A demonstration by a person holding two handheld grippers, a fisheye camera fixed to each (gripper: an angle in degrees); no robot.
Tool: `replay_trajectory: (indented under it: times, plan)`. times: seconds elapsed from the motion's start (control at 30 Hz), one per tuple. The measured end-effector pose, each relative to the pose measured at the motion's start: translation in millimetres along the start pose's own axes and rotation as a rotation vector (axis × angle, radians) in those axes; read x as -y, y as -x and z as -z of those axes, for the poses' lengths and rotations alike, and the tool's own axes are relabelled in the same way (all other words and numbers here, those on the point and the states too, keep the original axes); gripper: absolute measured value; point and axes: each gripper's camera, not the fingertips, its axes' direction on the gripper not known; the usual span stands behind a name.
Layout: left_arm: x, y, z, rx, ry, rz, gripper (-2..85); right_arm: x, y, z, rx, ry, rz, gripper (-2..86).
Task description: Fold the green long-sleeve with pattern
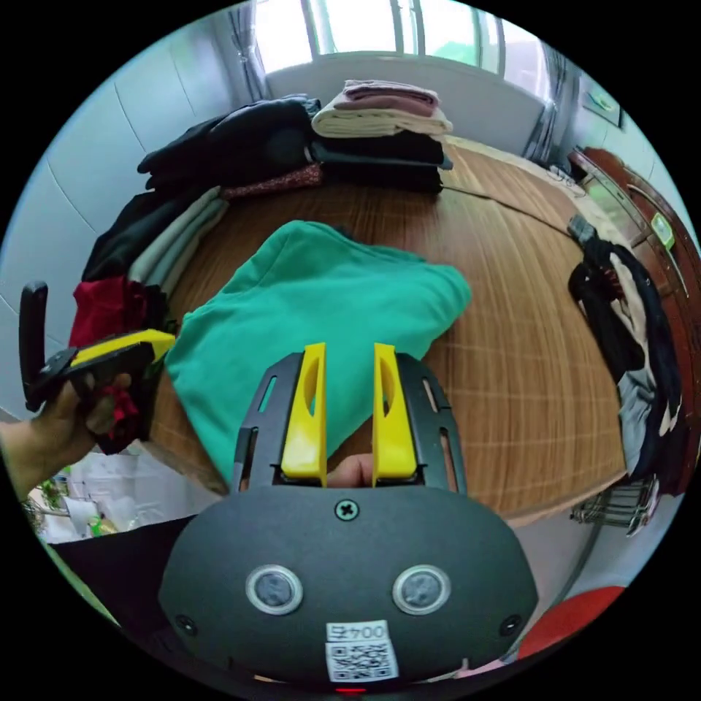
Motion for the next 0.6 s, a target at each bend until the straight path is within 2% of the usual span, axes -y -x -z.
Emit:
replay_trajectory:
  times: [0.07, 0.1, 0.13, 0.17, 0.2, 0.27, 0.33, 0.4, 0.47, 0.6]
  plan:
    - [53.6, -14.7, -43.6, 0.106, -0.014, -0.085, 0.1, 22.4, -23.1, -23.8, 0.008, 0.043, -0.005, 10.4]
    - [65.0, -14.1, -60.0, 0.136, 0.010, -0.093, 0.1, 31.6, -37.6, -47.9, 0.045, 0.131, -0.006, 10.2]
    - [83.4, -5.3, -99.5, 0.188, 0.114, -0.086, 0.1, 33.4, -43.5, -59.9, 0.072, 0.172, -0.006, 10.2]
    - [92.1, 9.6, -131.6, 0.174, 0.211, -0.068, 0.1, 33.9, -53.7, -69.5, 0.109, 0.183, -0.015, 10.2]
    - [94.3, 16.2, -131.1, 0.146, 0.181, -0.048, 0.1, 34.7, -62.6, -63.4, 0.142, 0.168, -0.022, 10.2]
    - [102.8, 27.9, -119.1, 0.068, 0.186, 0.083, 0.2, 27.2, -80.0, -46.7, 0.226, 0.139, -0.086, 11.0]
    - [98.6, 16.7, -88.0, 0.062, 0.134, 0.095, 0.3, -1.2, -104.7, -34.9, 0.379, 0.096, -0.202, 11.4]
    - [82.3, 10.3, -50.4, -0.017, 0.089, 0.112, 0.4, -57.7, -136.5, -45.8, 0.615, 0.149, -0.388, 13.1]
    - [46.2, 14.5, -17.7, -0.125, 0.116, 0.226, 0.8, -98.3, -148.0, -58.7, 0.737, 0.187, -0.494, 13.6]
    - [-20.8, 16.7, 7.7, -0.242, 0.178, 0.447, 2.8, -130.5, -141.5, -81.8, 0.900, 0.231, -0.519, 15.4]
